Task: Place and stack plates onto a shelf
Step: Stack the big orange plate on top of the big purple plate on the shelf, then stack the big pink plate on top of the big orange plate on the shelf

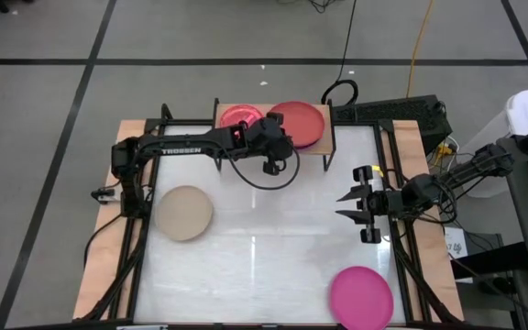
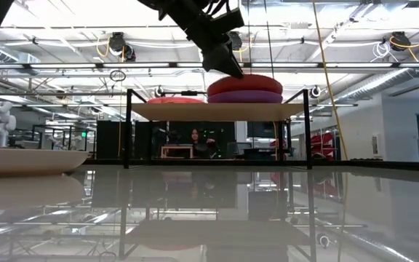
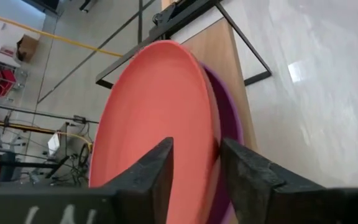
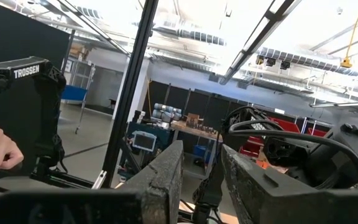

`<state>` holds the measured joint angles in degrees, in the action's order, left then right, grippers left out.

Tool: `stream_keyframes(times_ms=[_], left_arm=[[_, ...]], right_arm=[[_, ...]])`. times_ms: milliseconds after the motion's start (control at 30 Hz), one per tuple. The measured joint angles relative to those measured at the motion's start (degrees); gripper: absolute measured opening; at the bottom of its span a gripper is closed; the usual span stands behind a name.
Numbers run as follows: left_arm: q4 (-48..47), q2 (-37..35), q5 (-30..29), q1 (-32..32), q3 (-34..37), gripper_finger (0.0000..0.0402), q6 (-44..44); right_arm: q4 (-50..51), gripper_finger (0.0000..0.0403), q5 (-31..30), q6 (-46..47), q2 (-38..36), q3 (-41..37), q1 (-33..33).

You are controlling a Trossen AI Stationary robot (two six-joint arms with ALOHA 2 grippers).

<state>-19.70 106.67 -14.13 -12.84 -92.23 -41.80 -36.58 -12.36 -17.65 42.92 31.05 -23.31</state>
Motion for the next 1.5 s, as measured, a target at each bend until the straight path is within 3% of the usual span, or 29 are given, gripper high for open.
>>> stream_keyframes(times_ms=[167, 333, 500, 600, 733, 867, 967, 1133, 1267, 1367, 1500], left_arm=[[0.09, 0.00, -0.70, 0.45, 0.00, 0.0157, 1.92], [-0.76, -1.87, -7.78, 2.33, 0.00, 0.0169, -1.69], [1.78, -8.74, -20.41, 8.09, 0.01, 0.0170, -6.69], [2.92, -14.89, -21.92, 11.94, 0.00, 0.0170, -5.73], [-5.49, -24.37, -21.88, 14.27, -0.09, 0.0170, 2.27], [-18.44, -33.54, -18.88, 14.20, 0.66, 0.0170, 21.89], [-19.02, -40.37, -14.54, 16.63, 7.89, 0.0162, 29.86], [-1.93, -50.39, -15.02, 24.63, 28.96, 0.0121, 34.63], [26.90, -54.77, -15.36, 27.79, 45.87, 0.0107, 30.13], [45.07, -53.98, -15.50, 27.46, 55.30, 0.0106, 24.11], [57.79, -53.58, -15.29, 26.95, 61.66, 0.0106, 25.52]], right_arm=[[0.28, 0.0093, -0.02, 0.00, 0.00, 0.00, 0.00], [0.86, 0.0093, -0.29, 0.00, 0.00, 0.00, 0.02], [3.55, 0.0093, -12.80, 0.02, 0.02, 0.00, 0.02], [5.13, 0.0093, -20.19, 0.43, 0.02, 0.00, 0.04], [6.39, 0.0093, -23.52, 0.68, 0.00, 0.00, 0.02], [7.02, 0.0093, -23.89, 2.06, 0.03, 0.00, -0.02], [6.97, 0.0093, -23.98, 2.15, 0.02, 0.00, -0.02], [6.96, 0.0093, -23.90, 3.45, 0.14, 0.26, 0.00], [8.91, 0.0093, -23.71, 3.23, 1.67, 2.90, 0.13], [19.01, 0.0093, -23.58, 4.93, 4.26, 8.77, 0.85], [41.30, 0.0093, -22.51, 12.42, 9.42, 21.25, 1.58]])
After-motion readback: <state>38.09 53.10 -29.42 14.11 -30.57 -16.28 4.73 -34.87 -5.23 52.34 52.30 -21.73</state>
